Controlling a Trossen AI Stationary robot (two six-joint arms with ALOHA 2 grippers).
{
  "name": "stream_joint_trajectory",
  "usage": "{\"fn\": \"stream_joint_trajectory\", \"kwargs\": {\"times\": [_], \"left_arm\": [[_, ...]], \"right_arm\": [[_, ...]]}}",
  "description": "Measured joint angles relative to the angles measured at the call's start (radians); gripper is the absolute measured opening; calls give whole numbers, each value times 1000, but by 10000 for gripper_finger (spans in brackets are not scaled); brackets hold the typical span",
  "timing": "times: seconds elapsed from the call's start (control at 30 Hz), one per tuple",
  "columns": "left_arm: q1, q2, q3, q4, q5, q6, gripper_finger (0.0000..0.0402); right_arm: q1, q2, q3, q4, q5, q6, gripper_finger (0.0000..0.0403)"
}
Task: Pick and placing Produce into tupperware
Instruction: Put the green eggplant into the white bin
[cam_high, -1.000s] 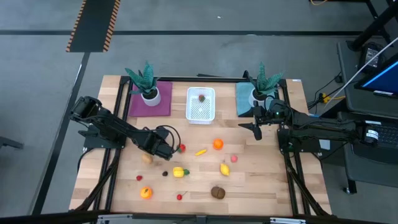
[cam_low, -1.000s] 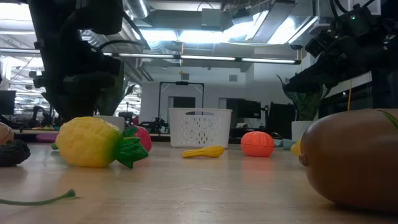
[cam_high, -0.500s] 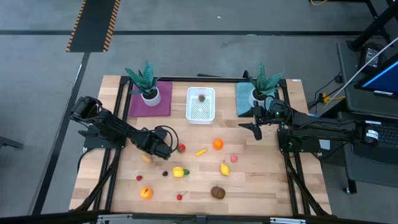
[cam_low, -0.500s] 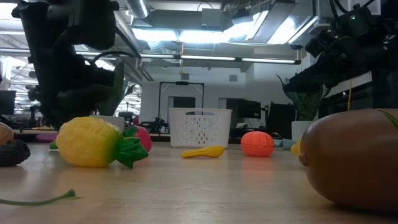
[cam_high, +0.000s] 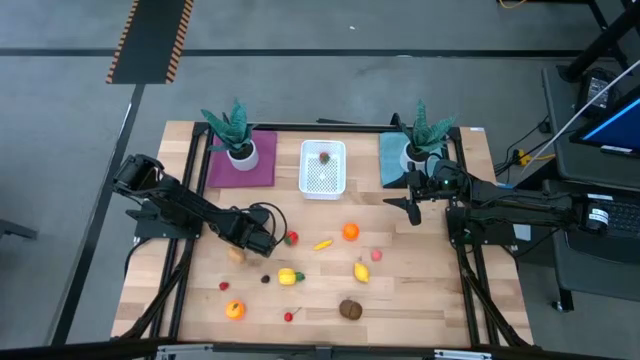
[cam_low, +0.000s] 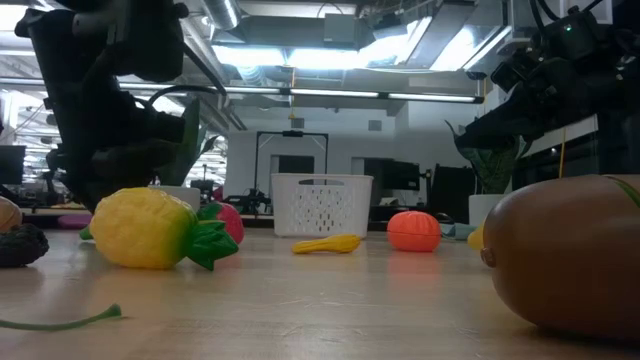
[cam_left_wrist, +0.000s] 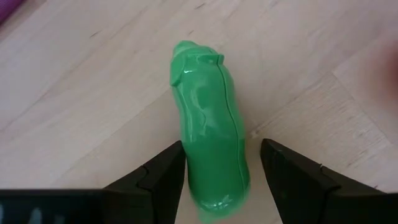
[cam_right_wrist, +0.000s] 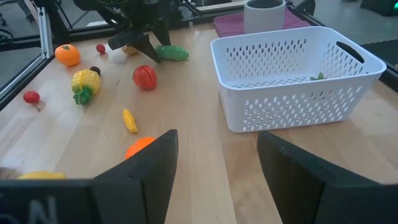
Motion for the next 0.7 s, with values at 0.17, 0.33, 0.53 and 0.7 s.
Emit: {"fn": "stream_joint_trajectory", "kwargs": {"times": [0.17,0.33,0.53,0.7], "left_arm": [[0,0,0,2,2,-5,174],[0,1,0,-1,-1,-5,130],[0,1,-1,-5,-5,-4,110],[0,-7,-3,-5,-1,0,130]], "right_arm": [[0,0,0,0,0,0,223],[0,0,0,0,0,0,223],[0,0,0,0,0,0,223],[0,0,0,0,0,0,223]]}}
